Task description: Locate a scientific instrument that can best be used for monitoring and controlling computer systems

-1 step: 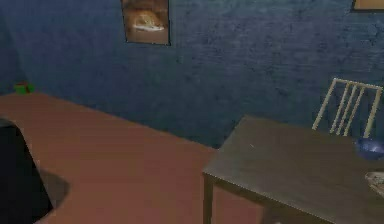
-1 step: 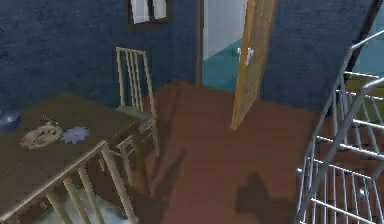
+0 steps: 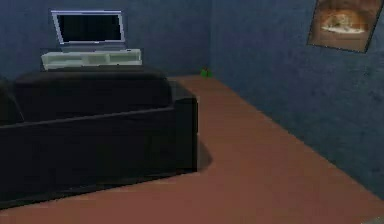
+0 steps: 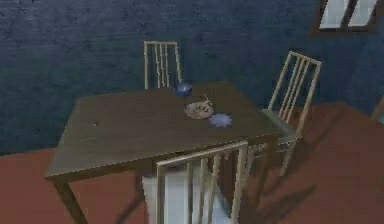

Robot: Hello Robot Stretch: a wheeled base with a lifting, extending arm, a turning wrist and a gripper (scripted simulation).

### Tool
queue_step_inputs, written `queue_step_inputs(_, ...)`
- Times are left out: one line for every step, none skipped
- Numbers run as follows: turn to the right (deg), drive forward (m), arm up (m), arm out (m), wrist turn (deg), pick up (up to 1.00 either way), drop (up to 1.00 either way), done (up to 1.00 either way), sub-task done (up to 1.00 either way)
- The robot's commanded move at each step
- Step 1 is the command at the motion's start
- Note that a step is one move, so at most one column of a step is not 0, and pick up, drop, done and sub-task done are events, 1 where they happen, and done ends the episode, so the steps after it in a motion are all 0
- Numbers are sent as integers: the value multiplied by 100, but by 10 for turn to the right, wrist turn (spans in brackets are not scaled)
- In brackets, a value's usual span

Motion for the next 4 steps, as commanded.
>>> queue_step_inputs(-450, 0, 0, 0, 0, 0, 0, 0, 0)
queue_step_inputs(-450, 0, 0, 0, 0, 0, 0, 0, 0)
queue_step_inputs(-120, 0, 0, 0, 0, 0, 0, 0, 0)
queue_step_inputs(0, 10, 0, 0, 0, 0, 0, 0, 0)
